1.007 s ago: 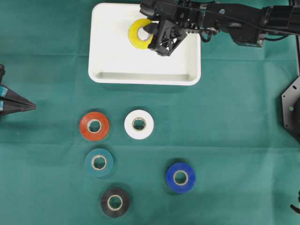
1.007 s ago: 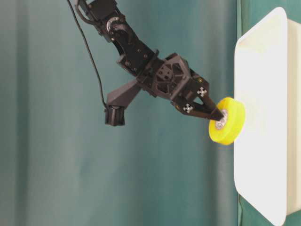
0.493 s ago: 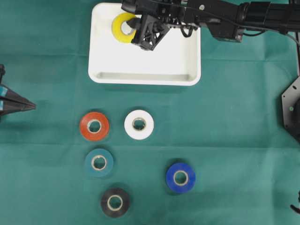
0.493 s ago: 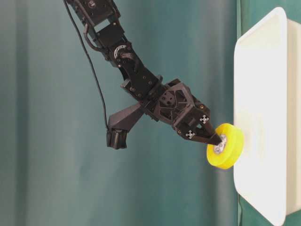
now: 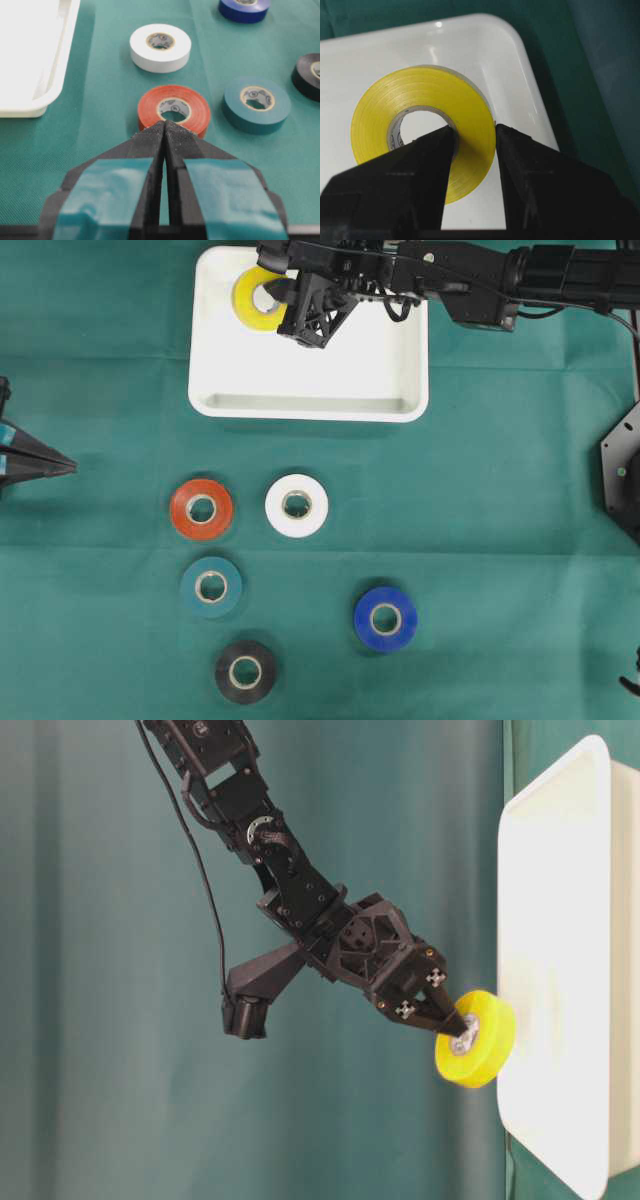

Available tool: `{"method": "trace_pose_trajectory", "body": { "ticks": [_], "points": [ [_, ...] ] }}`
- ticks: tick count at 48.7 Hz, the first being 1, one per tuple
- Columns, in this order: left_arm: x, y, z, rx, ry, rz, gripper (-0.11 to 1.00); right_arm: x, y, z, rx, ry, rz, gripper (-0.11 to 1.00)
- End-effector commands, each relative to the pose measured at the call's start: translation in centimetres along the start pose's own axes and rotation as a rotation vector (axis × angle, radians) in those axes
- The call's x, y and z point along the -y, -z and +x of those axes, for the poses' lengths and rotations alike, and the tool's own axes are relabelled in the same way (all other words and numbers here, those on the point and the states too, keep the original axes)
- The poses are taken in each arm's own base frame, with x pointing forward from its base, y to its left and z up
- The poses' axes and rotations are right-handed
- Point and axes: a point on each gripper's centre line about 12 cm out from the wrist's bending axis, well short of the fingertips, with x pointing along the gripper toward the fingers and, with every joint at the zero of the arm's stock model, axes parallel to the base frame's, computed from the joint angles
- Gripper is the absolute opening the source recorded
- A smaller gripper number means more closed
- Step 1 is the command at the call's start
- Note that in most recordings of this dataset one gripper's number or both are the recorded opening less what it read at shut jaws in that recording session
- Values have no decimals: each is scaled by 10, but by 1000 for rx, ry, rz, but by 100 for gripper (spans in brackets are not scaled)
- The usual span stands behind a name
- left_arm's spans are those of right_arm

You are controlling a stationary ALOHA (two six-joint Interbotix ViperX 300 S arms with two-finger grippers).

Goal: Put the tape into the white case with the right arm.
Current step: 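Lower the yellow roll into the tray and open the right gripper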

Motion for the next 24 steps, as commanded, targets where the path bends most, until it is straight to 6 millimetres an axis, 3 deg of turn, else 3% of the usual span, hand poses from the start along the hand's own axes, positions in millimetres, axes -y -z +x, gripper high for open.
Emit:
{"method": "trace_pose_trajectory", "body": {
  "ticks": [1,6,9,20,24],
  "points": [
    [0,-4,1,11,-1,0,1,-2,-20,-9,78,-15,-3,1],
    [0,-4,1,11,-1,0,1,-3,-22,-9,93,-21,-3,1],
    [0,-5,1,12,-1,0,1,-3,-21,-9,92,-21,2,9],
    [0,-4,1,11,-3,1,1,-3,-20,-9,86,-20,3,67],
    [0,-5,1,14,-1,0,1,-3,-19,-9,84,-20,3,61]
  ]
}}
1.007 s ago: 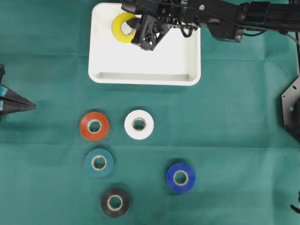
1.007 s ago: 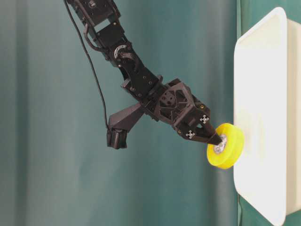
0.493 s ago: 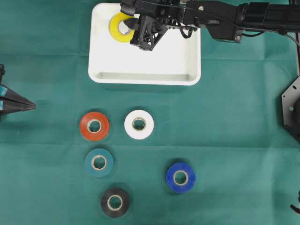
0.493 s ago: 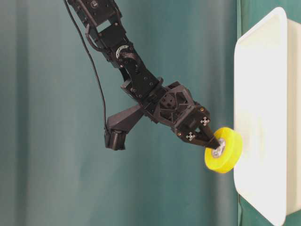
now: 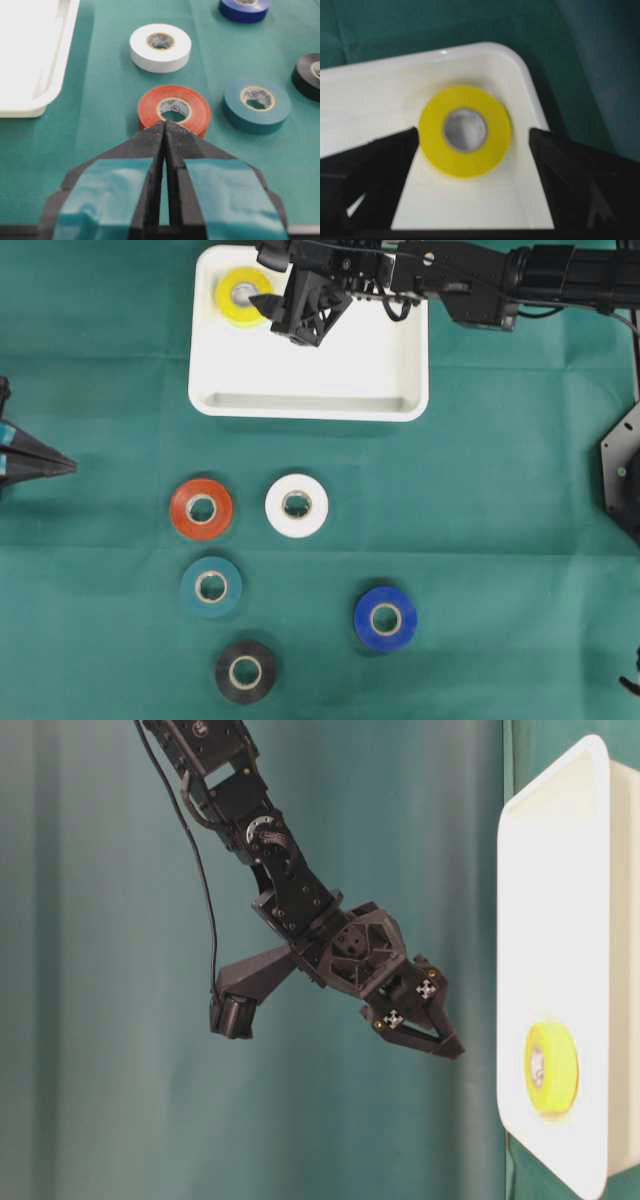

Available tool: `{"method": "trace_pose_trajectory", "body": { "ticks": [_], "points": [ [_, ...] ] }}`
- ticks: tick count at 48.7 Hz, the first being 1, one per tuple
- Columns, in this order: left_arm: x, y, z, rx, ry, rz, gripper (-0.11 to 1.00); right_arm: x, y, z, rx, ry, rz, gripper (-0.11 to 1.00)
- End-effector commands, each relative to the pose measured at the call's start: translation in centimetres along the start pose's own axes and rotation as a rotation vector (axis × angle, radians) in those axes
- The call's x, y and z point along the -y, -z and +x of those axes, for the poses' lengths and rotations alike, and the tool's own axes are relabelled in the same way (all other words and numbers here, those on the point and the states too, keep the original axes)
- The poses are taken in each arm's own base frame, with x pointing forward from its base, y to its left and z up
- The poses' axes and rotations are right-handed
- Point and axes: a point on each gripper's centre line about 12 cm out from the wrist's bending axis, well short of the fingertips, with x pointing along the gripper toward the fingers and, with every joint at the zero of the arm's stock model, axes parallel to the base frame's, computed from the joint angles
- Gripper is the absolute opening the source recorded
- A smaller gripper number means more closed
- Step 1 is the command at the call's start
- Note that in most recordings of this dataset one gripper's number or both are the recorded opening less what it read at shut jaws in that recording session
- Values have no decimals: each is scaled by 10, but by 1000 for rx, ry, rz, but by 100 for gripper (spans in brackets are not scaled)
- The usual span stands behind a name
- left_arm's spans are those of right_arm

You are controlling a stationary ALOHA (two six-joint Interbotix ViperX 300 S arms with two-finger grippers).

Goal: Put the tape into the white case with the right arm.
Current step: 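Lower the yellow roll into the tray and open the right gripper, then lift the right gripper out of the tray and retract right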

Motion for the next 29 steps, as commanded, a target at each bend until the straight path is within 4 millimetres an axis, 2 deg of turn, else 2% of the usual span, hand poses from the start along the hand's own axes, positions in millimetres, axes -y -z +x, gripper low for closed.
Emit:
{"method": "trace_pose_trajectory", "body": {
  "ticks": [1,6,13,18,29],
  "points": [
    [0,-5,1,14,-1,0,1,-1,-14,-8,41,-3,-2,61],
    [0,-5,1,14,-3,-2,1,0,-10,-11,32,-2,-3,61],
    [0,-5,1,12,-1,-2,1,-2,2,-27,12,-6,-5,61],
    [0,-5,1,12,-3,-2,1,-4,16,-46,-7,-13,-9,61],
    [-1,-5,1,13,-6,-1,1,-7,63,-98,-33,-37,-18,61]
  ]
}}
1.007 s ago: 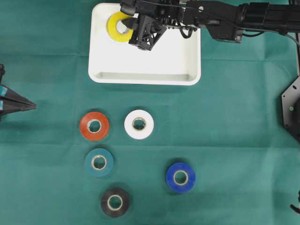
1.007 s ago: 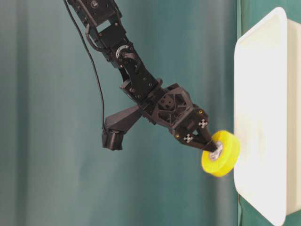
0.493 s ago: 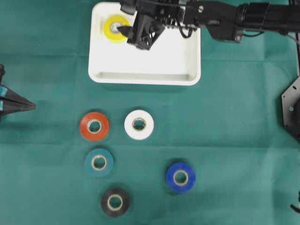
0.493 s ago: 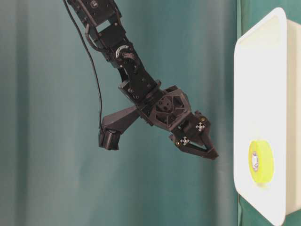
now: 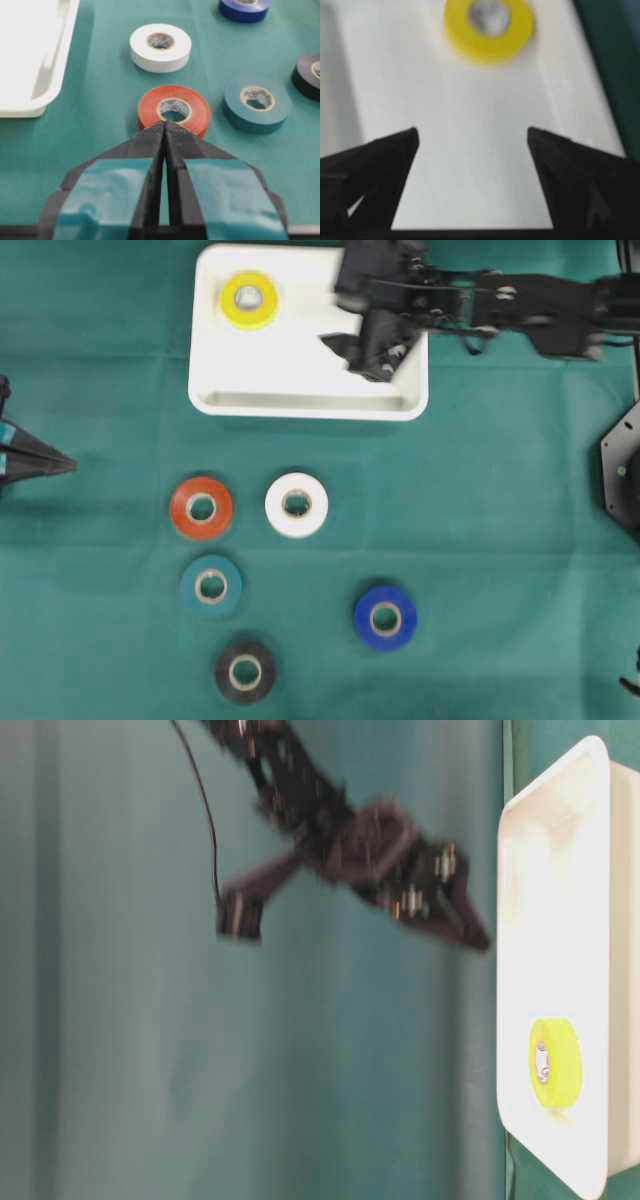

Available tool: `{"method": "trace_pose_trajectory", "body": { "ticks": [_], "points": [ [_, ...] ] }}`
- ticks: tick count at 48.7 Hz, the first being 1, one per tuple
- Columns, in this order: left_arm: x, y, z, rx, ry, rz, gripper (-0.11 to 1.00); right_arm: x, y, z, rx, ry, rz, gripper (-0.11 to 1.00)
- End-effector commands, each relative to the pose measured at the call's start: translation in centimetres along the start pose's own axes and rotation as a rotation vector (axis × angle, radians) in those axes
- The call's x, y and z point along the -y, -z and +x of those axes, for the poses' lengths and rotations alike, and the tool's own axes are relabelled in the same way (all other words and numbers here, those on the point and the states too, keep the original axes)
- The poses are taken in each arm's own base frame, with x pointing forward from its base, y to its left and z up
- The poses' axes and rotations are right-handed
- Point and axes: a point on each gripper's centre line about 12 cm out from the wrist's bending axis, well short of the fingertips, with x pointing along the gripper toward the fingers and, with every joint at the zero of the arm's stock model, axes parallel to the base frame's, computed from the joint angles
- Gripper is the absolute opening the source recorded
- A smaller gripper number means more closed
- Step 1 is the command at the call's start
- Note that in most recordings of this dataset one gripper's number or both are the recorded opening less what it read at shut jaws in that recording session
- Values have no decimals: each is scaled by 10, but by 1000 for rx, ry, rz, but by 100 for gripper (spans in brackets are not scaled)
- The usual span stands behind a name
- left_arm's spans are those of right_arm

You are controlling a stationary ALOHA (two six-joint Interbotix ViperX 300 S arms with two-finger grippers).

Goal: Put the tape into the white case with the right arm.
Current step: 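Lift the right gripper out of the tray and retract right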

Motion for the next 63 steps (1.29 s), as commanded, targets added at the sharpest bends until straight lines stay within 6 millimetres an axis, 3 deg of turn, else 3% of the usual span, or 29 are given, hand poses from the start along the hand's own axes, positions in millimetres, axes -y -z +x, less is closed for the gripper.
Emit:
{"method": "trace_pose_trajectory", "body": {
  "ticks": [1,14,30,42,63],
  "points": [
    [-1,-5,1,13,-7,-2,1,0,5,-26,54,-13,0,61],
    [-3,-5,1,12,-22,-8,1,-5,41,-60,126,-60,1,61],
    [-3,-4,1,10,-22,-8,1,-10,58,-66,104,-75,-3,61],
    [-3,-4,1,9,-22,-8,1,-42,67,-75,102,-161,-70,61],
    [-3,-4,1,10,-22,-8,1,-92,104,-106,84,-325,-192,61]
  ]
}}
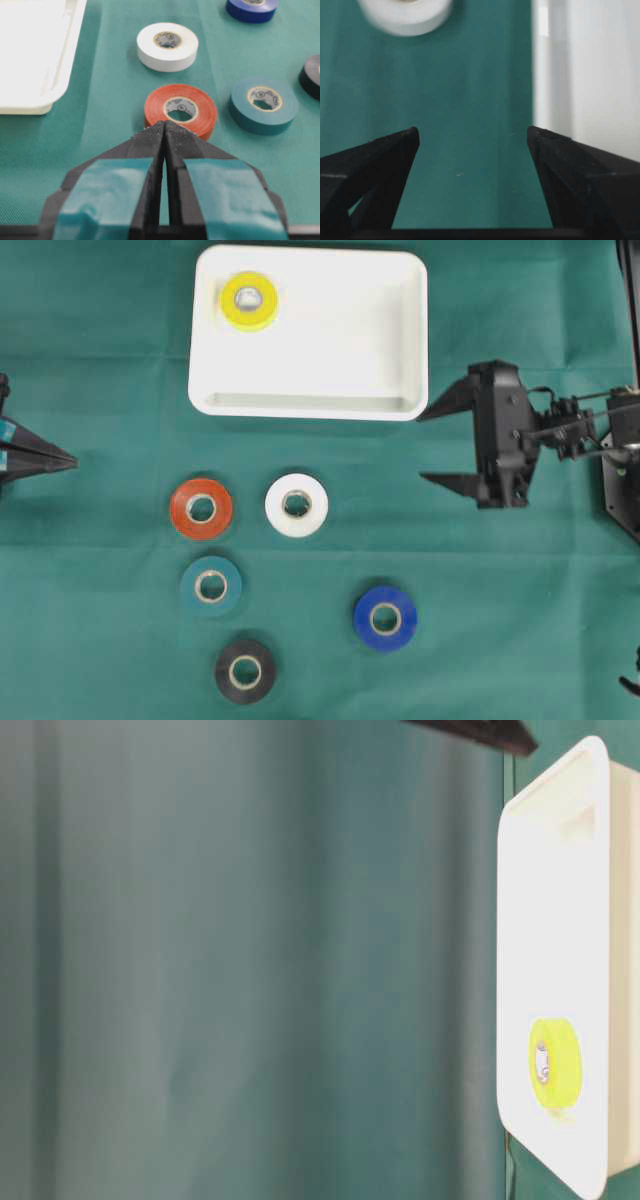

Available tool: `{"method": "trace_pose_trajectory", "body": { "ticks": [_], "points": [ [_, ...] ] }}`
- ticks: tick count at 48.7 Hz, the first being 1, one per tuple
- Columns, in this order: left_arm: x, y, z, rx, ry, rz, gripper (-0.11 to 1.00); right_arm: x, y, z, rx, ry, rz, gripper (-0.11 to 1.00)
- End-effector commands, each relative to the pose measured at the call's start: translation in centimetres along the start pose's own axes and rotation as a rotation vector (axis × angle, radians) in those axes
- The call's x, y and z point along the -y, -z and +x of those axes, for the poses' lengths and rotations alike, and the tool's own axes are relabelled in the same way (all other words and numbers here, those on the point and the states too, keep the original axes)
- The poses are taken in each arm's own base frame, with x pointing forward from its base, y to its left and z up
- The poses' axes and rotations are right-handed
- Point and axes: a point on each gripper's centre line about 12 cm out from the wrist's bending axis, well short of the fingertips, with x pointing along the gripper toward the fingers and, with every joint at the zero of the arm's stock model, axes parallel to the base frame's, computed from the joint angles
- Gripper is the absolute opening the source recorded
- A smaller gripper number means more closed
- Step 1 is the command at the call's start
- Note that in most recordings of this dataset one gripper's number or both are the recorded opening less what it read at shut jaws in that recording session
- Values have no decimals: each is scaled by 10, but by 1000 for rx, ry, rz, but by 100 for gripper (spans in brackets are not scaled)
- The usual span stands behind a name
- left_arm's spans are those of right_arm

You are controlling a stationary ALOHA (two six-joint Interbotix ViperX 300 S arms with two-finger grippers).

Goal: Put the tape into the white case with the right arm.
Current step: 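Lift the right gripper out of the tray and retract right, then move the right gripper down into the blue tape roll's core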

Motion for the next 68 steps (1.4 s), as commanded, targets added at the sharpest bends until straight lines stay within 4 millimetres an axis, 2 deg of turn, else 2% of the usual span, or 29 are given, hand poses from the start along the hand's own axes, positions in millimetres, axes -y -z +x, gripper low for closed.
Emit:
{"method": "trace_pose_trajectory", "body": {
  "ticks": [1,15,47,59,68],
  "points": [
    [0,-5,1,13,-4,-4,1,-9,-4,-6,31,-29,-18,61],
    [0,-4,1,11,-4,-4,1,-16,6,-17,41,-51,-34,61],
    [0,-5,1,14,-4,-4,1,-31,8,-17,36,-101,-69,61],
    [-1,-5,1,13,-6,-4,1,-48,3,-11,50,-158,-99,61],
    [-1,-5,1,13,-6,-4,1,-69,-4,0,37,-211,-139,60]
  ]
}}
